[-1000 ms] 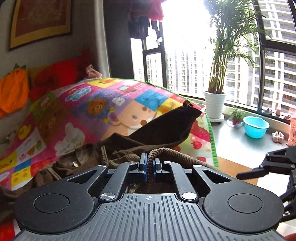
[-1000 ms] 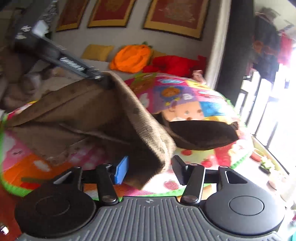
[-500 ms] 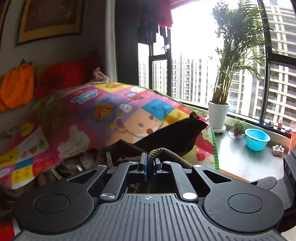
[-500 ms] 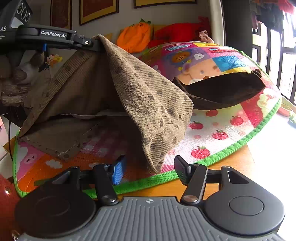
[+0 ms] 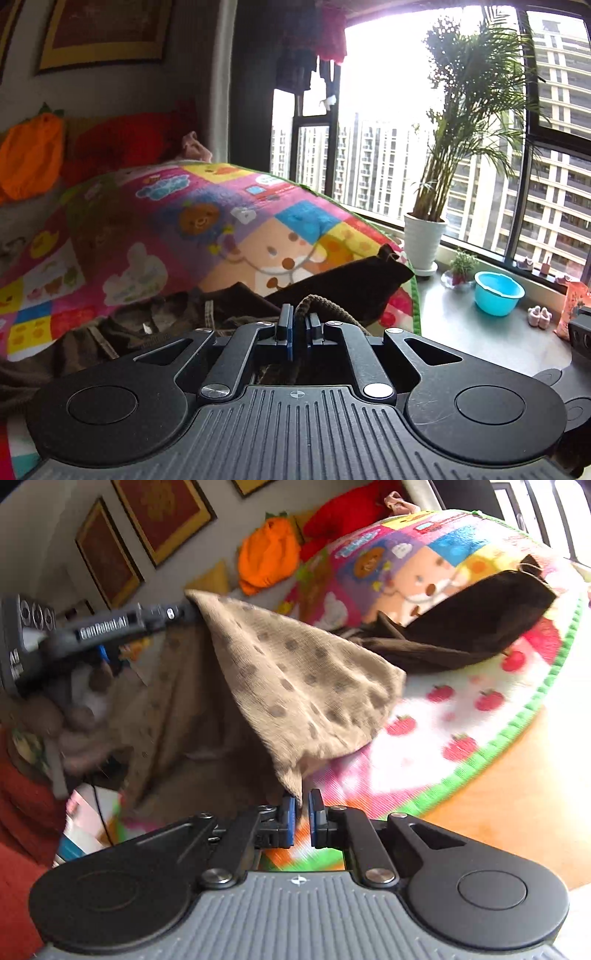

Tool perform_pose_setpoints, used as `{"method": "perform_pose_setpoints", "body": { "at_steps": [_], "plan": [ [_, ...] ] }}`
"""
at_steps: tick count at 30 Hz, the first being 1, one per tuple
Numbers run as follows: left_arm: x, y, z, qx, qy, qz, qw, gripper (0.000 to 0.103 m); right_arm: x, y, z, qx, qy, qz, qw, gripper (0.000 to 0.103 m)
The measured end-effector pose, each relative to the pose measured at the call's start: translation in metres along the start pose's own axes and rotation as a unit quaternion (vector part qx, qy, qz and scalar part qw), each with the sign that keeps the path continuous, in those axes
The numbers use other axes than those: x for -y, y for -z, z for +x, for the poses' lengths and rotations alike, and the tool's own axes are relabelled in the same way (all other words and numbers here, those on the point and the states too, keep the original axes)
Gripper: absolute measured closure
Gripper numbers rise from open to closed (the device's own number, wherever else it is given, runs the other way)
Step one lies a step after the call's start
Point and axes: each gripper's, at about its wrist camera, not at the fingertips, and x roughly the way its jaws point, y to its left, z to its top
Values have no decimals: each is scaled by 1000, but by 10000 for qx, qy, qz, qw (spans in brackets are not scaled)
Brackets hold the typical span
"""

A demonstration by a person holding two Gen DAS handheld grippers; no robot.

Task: Fold clothes

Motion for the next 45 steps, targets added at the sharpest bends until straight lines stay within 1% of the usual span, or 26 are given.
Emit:
{"method": "perform_pose_setpoints", "body": {
  "at_steps": [2, 4, 6, 7, 11, 14, 18, 19, 20, 21, 22, 24, 26, 30, 31, 32, 33, 34, 35, 36, 38, 39, 41, 43, 44, 45],
  "plan": [
    [1, 2, 3, -36, 33, 1, 10000, 96, -7, 9, -14, 165, 536, -482, 9973, 74],
    [1, 2, 6, -62, 42, -9, 10000, 96, -24, 12, -26, 601, 1111, -1204, 9847, 65],
    [1, 2, 8, -73, 27, -4, 10000, 96, -49, 8, -35, 1116, 1017, -1912, 9699, 65],
    [1, 2, 8, -76, 12, -2, 10000, 96, -61, 4, -36, 1211, 721, -2181, 9657, 64],
    [0, 1, 7, -108, -17, -19, 9999, 96, -103, 0, 2, 652, -66, -2977, 9524, 64],
    [0, 2, 2, -109, -23, -8, 9999, 95, -110, 2, 46, 104, -13, -3302, 9438, 71],
    [-3, 5, 2, -143, -1, -41, 9999, 95, -106, -6, 67, -93, 51, -3360, 9418, 72],
    [-3, 5, 2, -150, -1, -49, 9999, 95, -105, -9, 72, -137, 60, -3366, 9415, 79],
    [-3, 5, 3, -157, 0, -62, 9999, 95, -104, -11, 77, -181, 68, -3371, 9413, 100],
    [-4, 5, 3, -160, -1, -69, 9998, 95, -103, -13, 81, -224, 76, -3377, 9410, 99],
    [-4, 5, 2, -156, -1, -70, 9999, 95, -103, -19, 78, -252, -85, -3215, 9465, 99],
    [-5, 5, 0, -133, 3, -56, 9999, 95, -102, -32, 64, -295, -533, -2759, 9593, 99],
    [-6, 4, -1, -113, 11, -68, 9999, 95, -105, -39, 45, -317, -1085, -2399, 9642, 99],
    [-8, 3, 2, -137, 46, -134, 9998, 95, -107, -37, 24, -397, -1807, -2312, 9552, 97],
    [-7, 6, -2, -173, 142, -140, 9997, 95, -108, -34, 17, -298, -1791, -2435, 9528, 90],
    [-6, 8, -5, -209, 238, -146, 9994, 95, -109, -31, 10, -136, -1630, -2581, 9522, 75],
    [-5, 11, -8, -244, 334, -152, 9990, 95, -109, -29, 3, 46, -1430, -2727, 9514, 68],
    [-5, 14, -11, -280, 430, -159, 9986, 95, -111, -25, -3, 277, -1062, -2946, 9493, 54],
    [-4, 16, -15, -316, 526, -165, 9980, 95, -114, -19, -4, 538, -460, -3281, 9420, 44],
    [-3, 19, -18, -351, 623, -171, 9973, 95, -119, -13, -3, 799, 208, -3632, 9281, 41],
    [-1, 24, -25, -423, 814, -183, 9956, 95, -123, 1, 10, 1096, 1317, -4284, 8872, 36],
    [0, 26, -28, -458, 910, -189, 9946, 95, -121, 4, 16, 1099, 1508, -4385, 8792, 36],
    [1, 31, -35, -529, 1102, -201, 9923, 95, -115, 7, 25, 1051, 1716, -4447, 8728, 36],
    [3, 36, -41, -600, 1293, -213, 9896, 90, -107, 6, 16, 942, 1540, -4136, 8924, 38],
    [4, 39, -44, -635, 1388, -219, 9880, 82, -100, 7, 8, 892, 1404, -3960, 9030, 38],
    [5, 42, -48, -673, 1479, -217, 9865, 67, -95, 8, -3, 857, 1289, -3809, 9116, 38]
  ]
}}
